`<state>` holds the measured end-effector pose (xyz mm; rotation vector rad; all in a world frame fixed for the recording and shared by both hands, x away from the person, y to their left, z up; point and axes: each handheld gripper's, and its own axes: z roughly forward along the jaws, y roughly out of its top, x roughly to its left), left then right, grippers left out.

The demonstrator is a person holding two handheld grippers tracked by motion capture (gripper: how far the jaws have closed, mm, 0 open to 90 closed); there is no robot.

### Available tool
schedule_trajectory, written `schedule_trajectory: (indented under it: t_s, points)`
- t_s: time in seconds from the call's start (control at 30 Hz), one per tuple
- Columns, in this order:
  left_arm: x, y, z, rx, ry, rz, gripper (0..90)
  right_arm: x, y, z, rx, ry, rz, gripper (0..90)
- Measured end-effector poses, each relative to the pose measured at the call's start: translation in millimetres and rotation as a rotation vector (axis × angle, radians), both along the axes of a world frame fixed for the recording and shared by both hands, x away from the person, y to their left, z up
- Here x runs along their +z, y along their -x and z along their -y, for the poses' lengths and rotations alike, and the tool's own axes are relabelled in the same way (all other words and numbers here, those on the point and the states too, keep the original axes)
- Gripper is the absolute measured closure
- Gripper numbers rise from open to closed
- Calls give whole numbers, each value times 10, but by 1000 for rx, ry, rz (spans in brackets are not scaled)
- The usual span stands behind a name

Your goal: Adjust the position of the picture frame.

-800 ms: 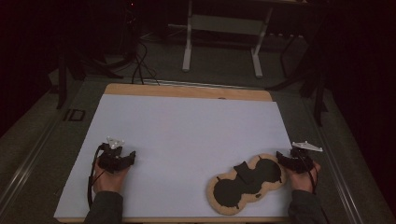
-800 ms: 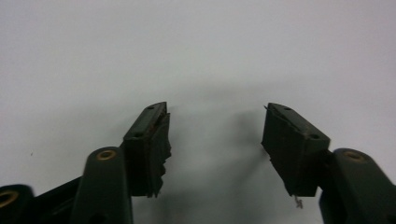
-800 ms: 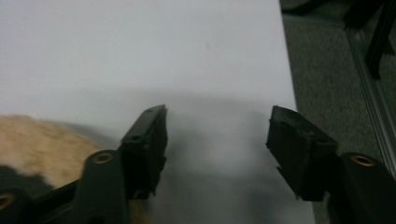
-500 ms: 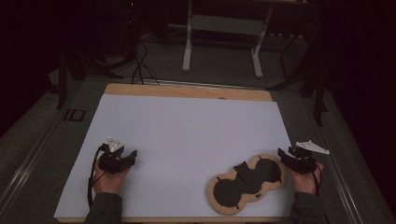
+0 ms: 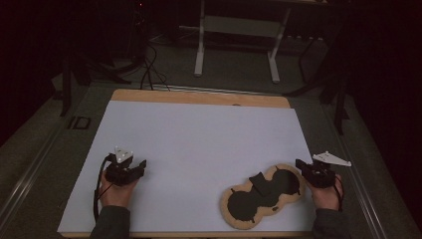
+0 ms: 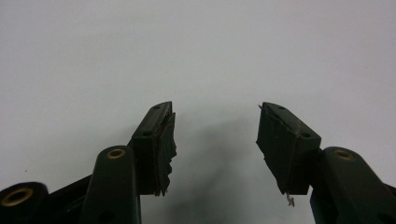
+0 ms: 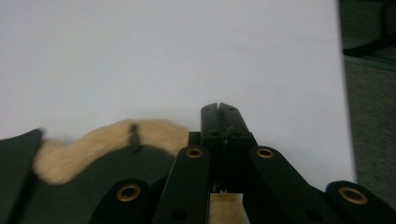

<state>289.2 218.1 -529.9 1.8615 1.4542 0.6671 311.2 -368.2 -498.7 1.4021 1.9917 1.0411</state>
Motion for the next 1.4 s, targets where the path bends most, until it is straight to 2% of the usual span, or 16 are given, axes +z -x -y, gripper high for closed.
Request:
schedule_trajectory:
  t_s: [0.27,0.53,0.9,1.07,1.1,1.13,1.17,1.27,1.3,1.33,1.4]
  points:
    - [1,1,-12,6,-7,-2,467,-12,89,-124,113,11,-26,900]
    - [4,5,-18,8,-5,-1,473,-21,193,-374,208,42,-36,900]
    - [1,2,-16,4,-9,-8,479,-48,319,-572,295,56,-66,899]
    - [-2,1,-14,4,-12,-8,479,-68,376,-633,312,55,-79,898]
    - [-2,1,-15,7,-18,-9,479,-72,396,-667,310,50,-87,850]
    - [-2,1,-15,7,-18,-9,479,-72,396,-667,310,50,-87,850]
    - [-1,2,-19,9,-19,-10,479,-77,406,-699,302,37,-89,773]
    - [0,3,-23,12,-21,-10,479,-79,413,-733,308,34,-96,724]
    - [1,3,-27,12,-23,-12,479,-78,420,-769,310,29,-99,636]
    - [1,4,-28,15,-25,-12,479,-78,420,-769,310,29,-99,636]
    - [3,5,-31,17,-27,-12,477,-81,426,-804,295,32,-101,566]
